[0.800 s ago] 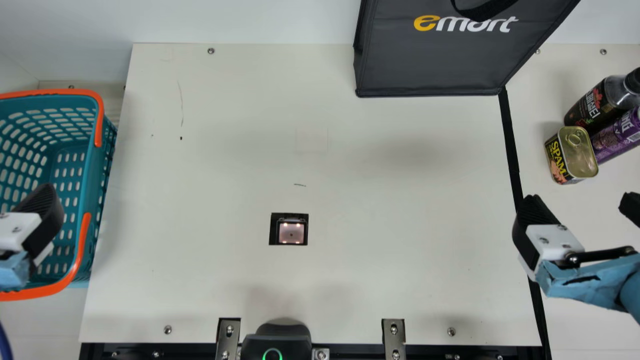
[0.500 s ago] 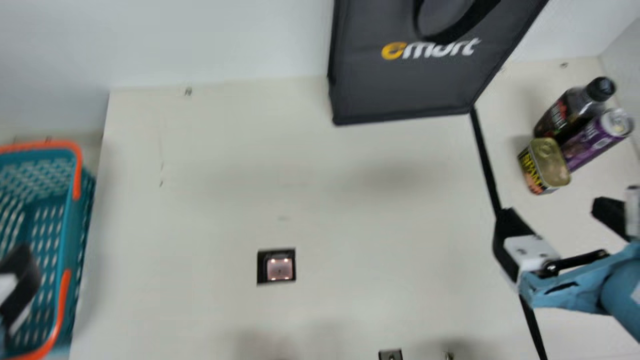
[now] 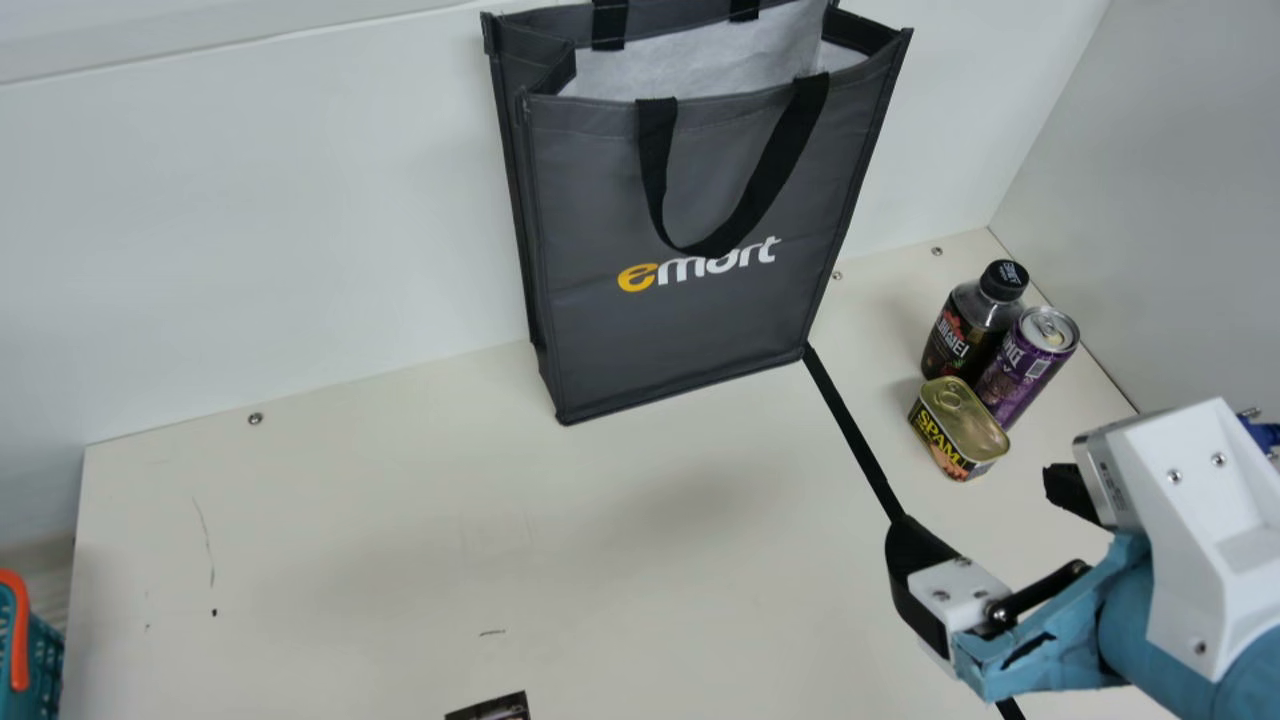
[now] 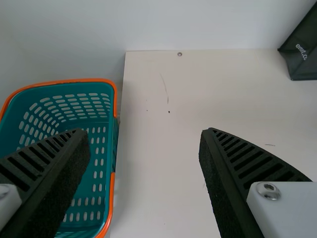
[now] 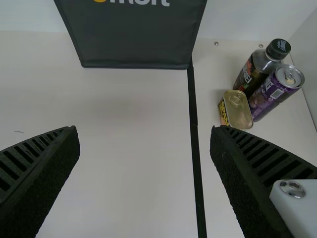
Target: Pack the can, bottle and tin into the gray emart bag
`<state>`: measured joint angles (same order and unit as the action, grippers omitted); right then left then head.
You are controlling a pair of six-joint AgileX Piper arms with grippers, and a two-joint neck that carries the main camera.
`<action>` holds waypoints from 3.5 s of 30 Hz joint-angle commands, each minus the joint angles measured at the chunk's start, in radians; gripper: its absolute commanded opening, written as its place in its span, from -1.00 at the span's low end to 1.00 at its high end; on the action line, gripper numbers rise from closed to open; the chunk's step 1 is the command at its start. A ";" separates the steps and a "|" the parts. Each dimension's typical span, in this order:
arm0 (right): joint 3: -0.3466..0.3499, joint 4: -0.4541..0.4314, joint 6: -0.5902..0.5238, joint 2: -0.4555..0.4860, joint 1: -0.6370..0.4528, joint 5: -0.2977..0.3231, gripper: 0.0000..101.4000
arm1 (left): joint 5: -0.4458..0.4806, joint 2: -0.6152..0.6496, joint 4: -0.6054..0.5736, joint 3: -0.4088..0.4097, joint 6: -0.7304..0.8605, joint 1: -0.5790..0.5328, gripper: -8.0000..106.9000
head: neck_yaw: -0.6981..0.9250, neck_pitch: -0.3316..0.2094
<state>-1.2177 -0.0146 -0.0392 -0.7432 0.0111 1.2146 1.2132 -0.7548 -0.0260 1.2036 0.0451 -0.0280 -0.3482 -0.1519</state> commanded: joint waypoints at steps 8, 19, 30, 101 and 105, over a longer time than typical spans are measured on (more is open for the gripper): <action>0.000 0.000 0.000 0.000 0.000 0.000 0.79 | 0.000 0.000 0.000 0.000 0.000 0.000 0.71 | -0.001 -0.023; 0.000 0.000 0.000 0.000 0.000 0.000 0.79 | 0.000 0.000 0.000 0.000 0.000 0.000 0.71 | -0.001 -0.023; 0.000 0.000 0.000 0.000 0.000 0.000 0.79 | 0.000 0.000 0.000 0.000 0.000 0.000 0.71 | -0.001 -0.023; -0.715 0.038 -0.315 -0.525 0.008 0.005 0.79 | 0.000 0.000 0.000 0.000 0.000 0.000 0.71 | -0.001 -0.023; -0.758 0.063 -0.352 -0.561 -0.003 0.005 0.79 | 0.000 0.000 0.000 0.000 0.000 0.000 0.71 | -0.001 -0.023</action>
<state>-1.9629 0.0421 -0.3810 -1.2937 0.0096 1.2214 1.2132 -0.7548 -0.0260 1.2036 0.0451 -0.0280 -0.3482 -0.1519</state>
